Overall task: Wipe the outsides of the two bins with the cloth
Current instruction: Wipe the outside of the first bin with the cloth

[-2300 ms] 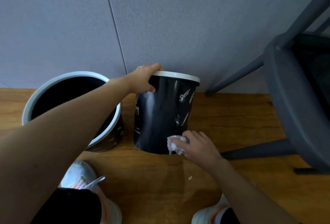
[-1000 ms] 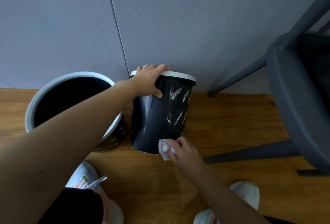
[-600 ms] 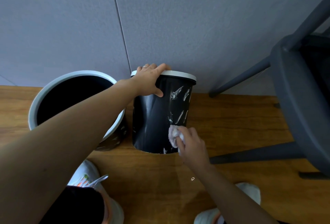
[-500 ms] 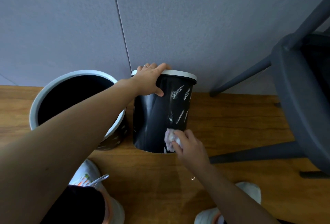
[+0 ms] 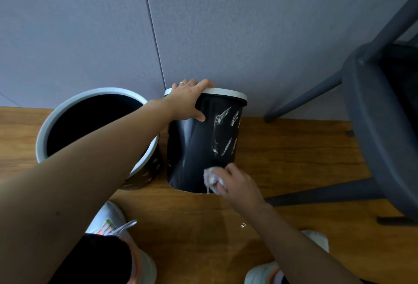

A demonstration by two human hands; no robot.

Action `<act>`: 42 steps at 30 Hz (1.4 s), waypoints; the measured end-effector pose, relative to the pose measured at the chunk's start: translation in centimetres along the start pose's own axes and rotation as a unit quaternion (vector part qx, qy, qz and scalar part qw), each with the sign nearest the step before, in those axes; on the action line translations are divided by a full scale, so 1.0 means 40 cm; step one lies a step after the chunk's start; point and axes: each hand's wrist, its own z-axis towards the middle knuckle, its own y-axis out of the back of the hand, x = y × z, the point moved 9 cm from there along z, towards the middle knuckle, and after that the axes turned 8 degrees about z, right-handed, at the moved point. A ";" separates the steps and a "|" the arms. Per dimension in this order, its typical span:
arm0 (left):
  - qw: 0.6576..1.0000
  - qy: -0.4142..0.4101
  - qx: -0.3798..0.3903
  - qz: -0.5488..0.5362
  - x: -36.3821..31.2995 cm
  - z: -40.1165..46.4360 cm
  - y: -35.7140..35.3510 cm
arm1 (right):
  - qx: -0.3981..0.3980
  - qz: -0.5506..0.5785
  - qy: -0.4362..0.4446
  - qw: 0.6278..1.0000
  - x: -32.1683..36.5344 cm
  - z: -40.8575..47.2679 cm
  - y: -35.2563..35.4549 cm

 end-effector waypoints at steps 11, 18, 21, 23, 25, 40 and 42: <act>1.000 -0.017 -0.006 0.009 -0.008 0.003 0.001 | -0.074 0.020 -0.027 0.997 -0.009 0.042 0.060; 1.000 -0.028 -0.007 0.005 -0.011 0.002 0.000 | 0.078 -0.031 0.056 0.995 0.029 -0.036 -0.054; 1.000 -0.030 -0.007 0.005 -0.015 0.000 0.000 | 0.039 -0.040 0.053 0.997 0.036 -0.003 -0.019; 1.000 -0.027 -0.010 0.011 -0.018 -0.003 0.002 | -0.021 -0.023 0.007 0.999 0.020 0.032 0.042; 0.999 -0.025 -0.014 0.020 -0.022 -0.004 0.003 | -0.052 -0.025 -0.006 0.998 0.014 0.045 0.073; 0.999 -0.032 -0.010 0.026 -0.028 -0.006 0.003 | -0.063 -0.019 -0.027 0.997 0.005 0.061 0.097; 0.999 -0.033 -0.010 0.027 -0.029 -0.006 0.002 | -0.124 -0.022 -0.016 0.992 0.002 0.077 0.144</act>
